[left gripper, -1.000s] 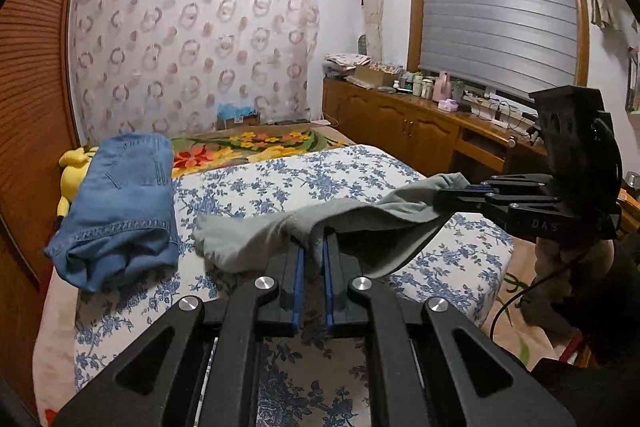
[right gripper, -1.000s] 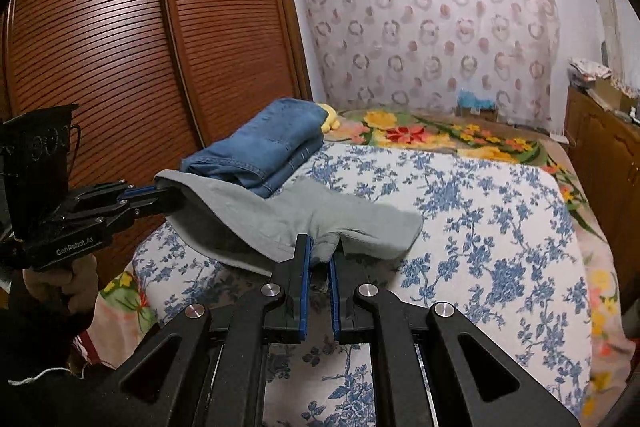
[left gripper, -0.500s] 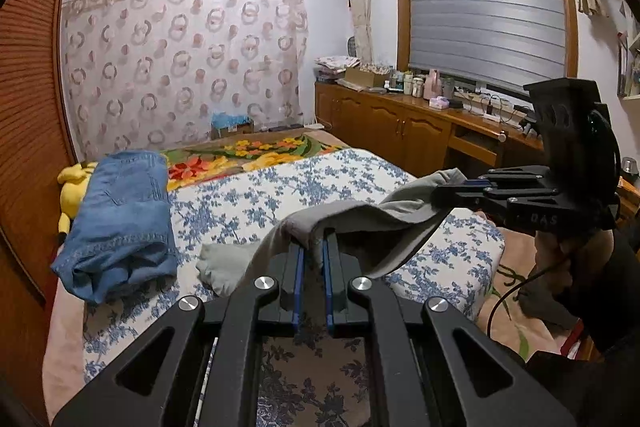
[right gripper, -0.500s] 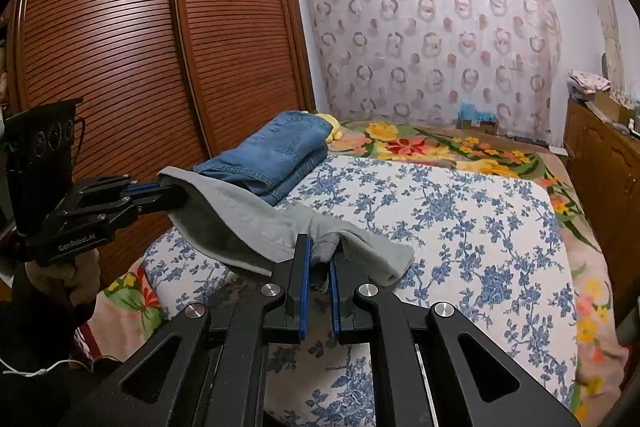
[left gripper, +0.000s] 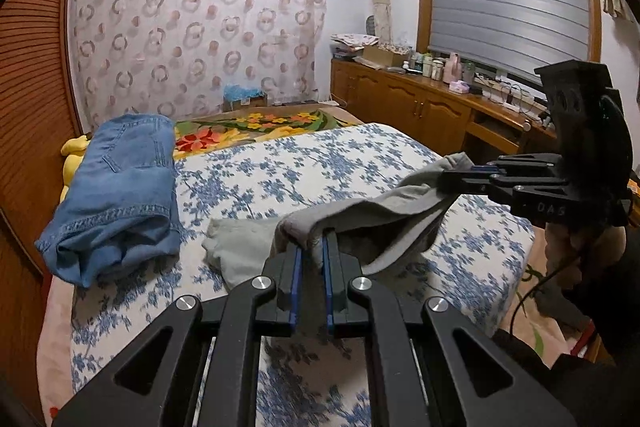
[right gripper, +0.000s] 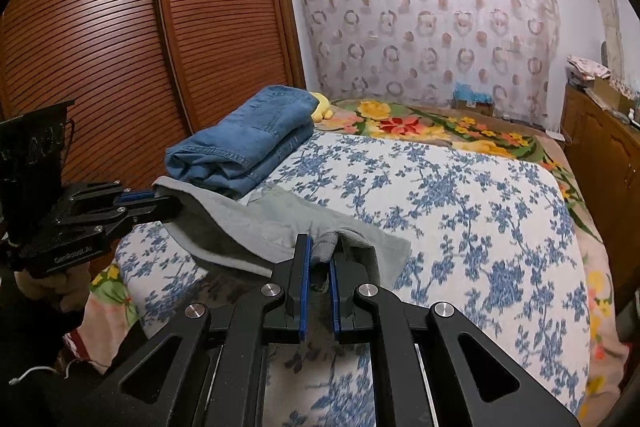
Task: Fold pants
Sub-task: 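Fold the held hem over toward the collar with both tools, then lower the hem onto the shirt and open both tools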
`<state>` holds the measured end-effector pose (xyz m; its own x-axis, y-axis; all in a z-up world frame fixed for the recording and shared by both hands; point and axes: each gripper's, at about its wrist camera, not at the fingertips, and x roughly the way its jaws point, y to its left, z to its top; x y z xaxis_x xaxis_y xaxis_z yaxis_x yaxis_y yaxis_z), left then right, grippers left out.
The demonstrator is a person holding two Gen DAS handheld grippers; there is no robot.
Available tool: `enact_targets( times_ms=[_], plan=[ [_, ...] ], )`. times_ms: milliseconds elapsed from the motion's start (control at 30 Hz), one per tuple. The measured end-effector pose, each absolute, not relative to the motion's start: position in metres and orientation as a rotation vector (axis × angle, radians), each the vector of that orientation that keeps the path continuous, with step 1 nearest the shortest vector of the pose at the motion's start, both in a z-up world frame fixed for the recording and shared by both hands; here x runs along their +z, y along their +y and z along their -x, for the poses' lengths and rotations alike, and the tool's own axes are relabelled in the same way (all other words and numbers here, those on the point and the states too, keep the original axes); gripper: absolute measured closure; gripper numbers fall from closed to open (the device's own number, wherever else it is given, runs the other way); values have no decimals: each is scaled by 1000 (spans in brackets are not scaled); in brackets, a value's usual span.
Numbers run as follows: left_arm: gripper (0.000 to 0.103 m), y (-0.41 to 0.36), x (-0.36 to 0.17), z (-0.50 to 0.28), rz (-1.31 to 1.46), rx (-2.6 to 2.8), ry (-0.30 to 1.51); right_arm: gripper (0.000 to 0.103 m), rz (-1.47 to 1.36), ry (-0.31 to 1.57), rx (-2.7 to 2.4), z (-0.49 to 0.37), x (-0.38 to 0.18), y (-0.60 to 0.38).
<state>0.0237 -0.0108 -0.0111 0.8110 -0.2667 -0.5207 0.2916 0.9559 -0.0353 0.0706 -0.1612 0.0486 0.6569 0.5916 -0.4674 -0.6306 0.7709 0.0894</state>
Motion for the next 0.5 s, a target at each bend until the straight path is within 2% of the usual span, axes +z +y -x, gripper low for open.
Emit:
enact_targets(
  times_ms=[433,500],
  plan=[
    [94,-7,-31,-61,-35,-255,610,95,95,577,672,-121,28,-130],
    [90,-5,-34,-62,-34,-247,618,95,100,584,670,-124,26,-128]
  ],
)
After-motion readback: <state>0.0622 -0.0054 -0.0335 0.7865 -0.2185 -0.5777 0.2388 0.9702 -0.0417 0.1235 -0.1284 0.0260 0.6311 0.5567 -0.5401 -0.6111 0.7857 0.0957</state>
